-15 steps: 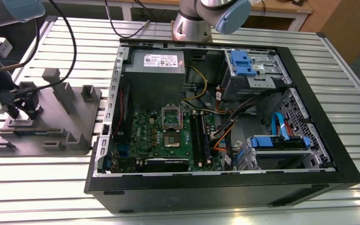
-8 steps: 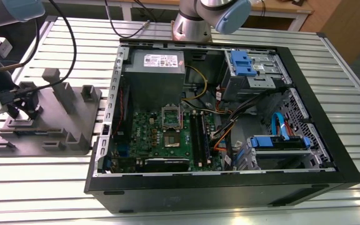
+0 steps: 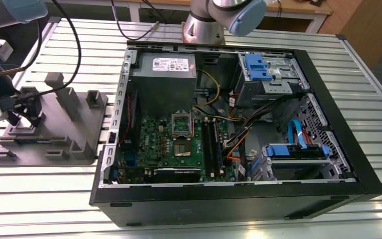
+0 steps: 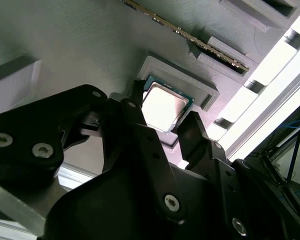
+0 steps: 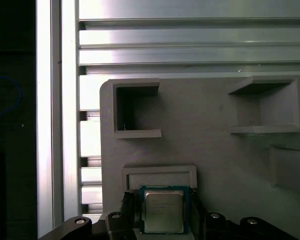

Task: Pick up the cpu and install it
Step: 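Pick up the cpu and move it towards the insertion slot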

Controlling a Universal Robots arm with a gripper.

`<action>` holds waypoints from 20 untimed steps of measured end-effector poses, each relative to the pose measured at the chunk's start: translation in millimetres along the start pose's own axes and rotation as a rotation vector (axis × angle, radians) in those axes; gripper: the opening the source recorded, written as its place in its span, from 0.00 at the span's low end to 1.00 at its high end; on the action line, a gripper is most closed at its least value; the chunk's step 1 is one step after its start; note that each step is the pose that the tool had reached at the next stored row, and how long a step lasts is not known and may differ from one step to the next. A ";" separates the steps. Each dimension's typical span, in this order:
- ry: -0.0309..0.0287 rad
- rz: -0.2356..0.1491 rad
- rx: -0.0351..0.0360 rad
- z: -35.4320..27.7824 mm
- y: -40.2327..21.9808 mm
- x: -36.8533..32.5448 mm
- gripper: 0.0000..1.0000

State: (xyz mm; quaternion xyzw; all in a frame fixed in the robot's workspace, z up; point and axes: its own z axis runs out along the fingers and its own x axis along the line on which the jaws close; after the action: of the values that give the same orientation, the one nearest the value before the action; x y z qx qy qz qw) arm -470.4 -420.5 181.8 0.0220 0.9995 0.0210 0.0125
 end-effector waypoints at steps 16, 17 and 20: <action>0.0000 0.000 0.0000 -0.4 0.0 0.0 0.54; 0.0000 0.000 0.0000 -0.4 0.0 0.0 0.53; 0.0001 0.000 0.0000 -0.5 0.0 0.0 0.47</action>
State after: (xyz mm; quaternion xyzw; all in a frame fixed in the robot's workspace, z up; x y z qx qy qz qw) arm -470.4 -420.5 182.3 0.0220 0.9995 0.0210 0.0124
